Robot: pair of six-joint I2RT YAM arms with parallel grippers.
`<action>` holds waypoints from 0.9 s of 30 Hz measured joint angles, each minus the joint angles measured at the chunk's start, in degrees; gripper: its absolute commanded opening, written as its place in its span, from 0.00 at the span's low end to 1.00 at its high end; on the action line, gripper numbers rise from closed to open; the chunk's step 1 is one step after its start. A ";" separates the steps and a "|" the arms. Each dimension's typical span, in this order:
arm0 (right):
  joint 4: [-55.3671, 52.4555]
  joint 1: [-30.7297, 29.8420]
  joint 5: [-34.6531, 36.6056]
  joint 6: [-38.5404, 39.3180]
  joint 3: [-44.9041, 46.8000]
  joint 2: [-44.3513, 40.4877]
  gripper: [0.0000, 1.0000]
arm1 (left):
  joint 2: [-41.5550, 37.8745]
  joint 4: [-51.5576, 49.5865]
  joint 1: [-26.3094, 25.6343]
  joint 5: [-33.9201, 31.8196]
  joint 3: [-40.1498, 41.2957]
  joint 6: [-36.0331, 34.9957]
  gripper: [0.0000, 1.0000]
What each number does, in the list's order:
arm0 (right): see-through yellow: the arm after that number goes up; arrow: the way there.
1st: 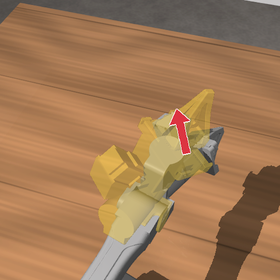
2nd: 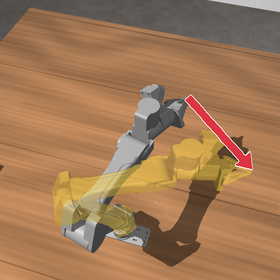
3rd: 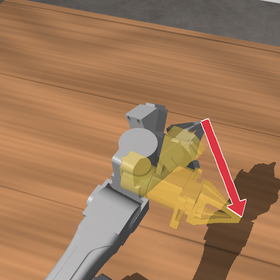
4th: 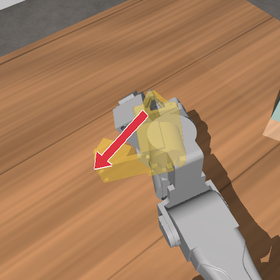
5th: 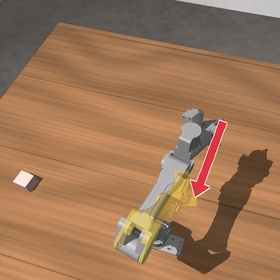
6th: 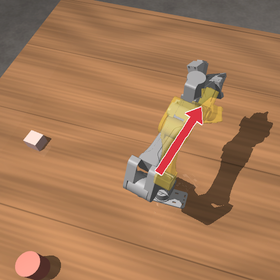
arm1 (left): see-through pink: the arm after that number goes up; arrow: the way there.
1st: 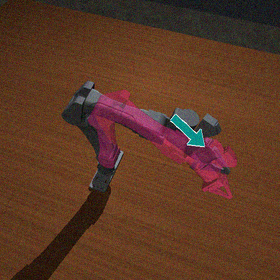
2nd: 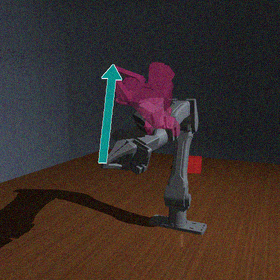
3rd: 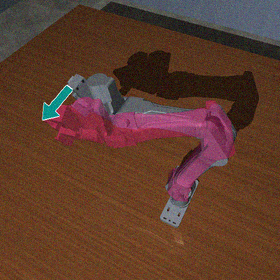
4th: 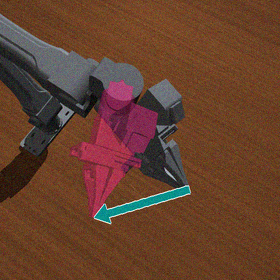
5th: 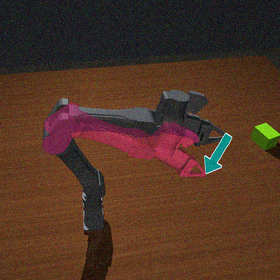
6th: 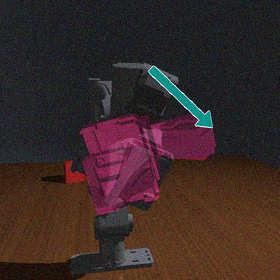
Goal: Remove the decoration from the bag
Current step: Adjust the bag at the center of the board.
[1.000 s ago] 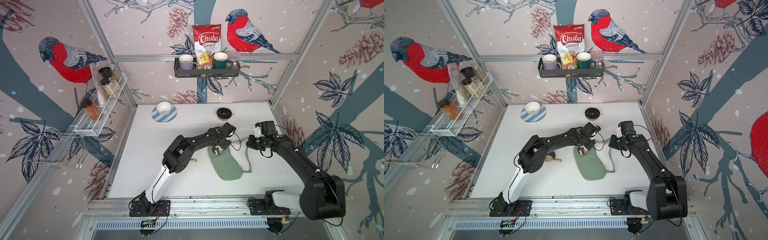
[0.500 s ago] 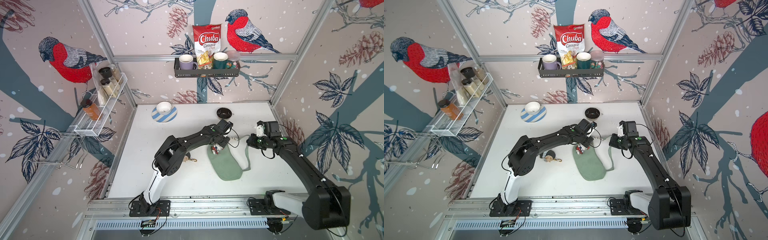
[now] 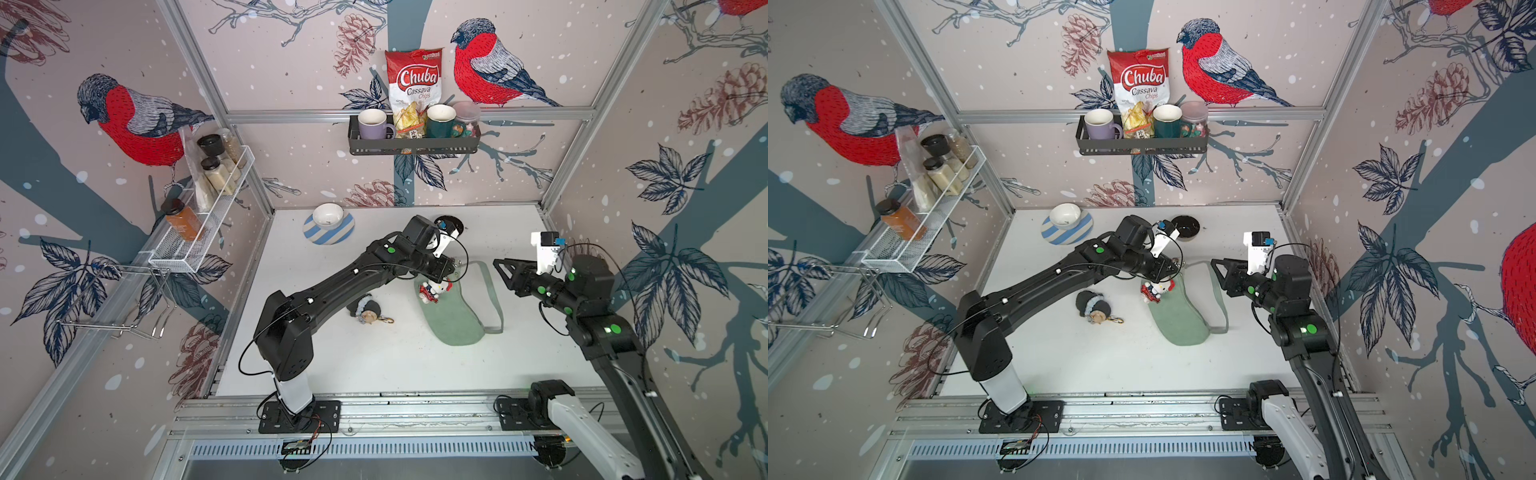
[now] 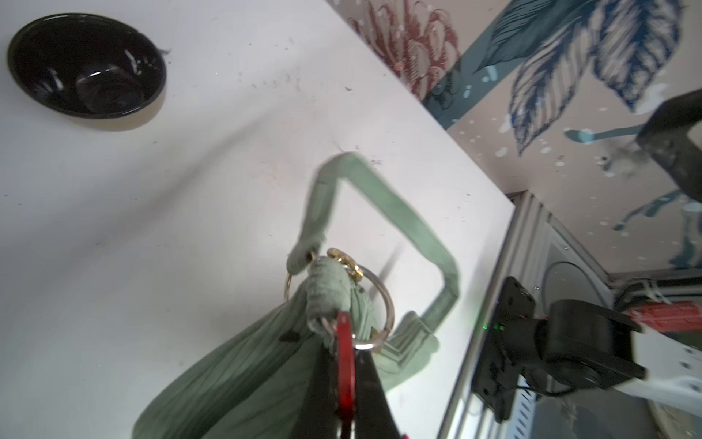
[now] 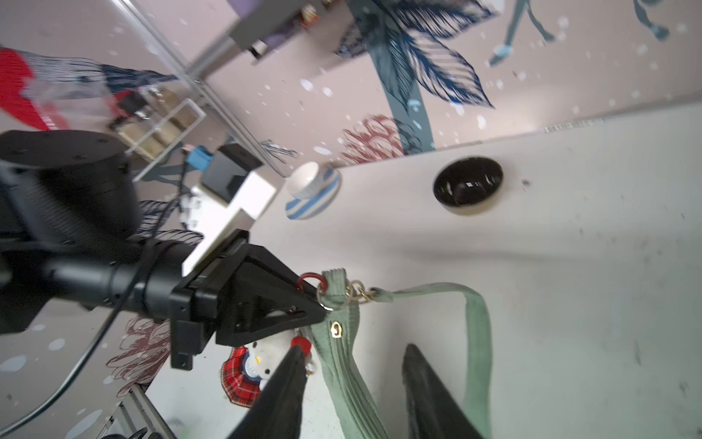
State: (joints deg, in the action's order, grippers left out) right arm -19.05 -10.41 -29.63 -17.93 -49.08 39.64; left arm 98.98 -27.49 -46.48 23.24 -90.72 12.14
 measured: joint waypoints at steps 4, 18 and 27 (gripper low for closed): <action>5.70 -3.93 -2.49 2.84 1.79 -6.71 0.55 | -4.07 -2.78 0.24 6.54 -0.33 0.04 0.05; 7.52 -36.98 20.26 38.07 -0.61 1.16 0.32 | -14.01 -10.80 0.50 17.59 -2.38 1.14 0.05; 11.89 -39.01 29.18 50.62 1.95 1.64 0.34 | -16.48 -12.59 0.50 18.67 -1.38 1.09 0.04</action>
State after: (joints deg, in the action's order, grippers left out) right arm -7.16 -49.43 -0.45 32.69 -47.13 41.28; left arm 82.50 -40.07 -45.98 41.91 -92.09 13.23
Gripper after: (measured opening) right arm 0.334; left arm 0.081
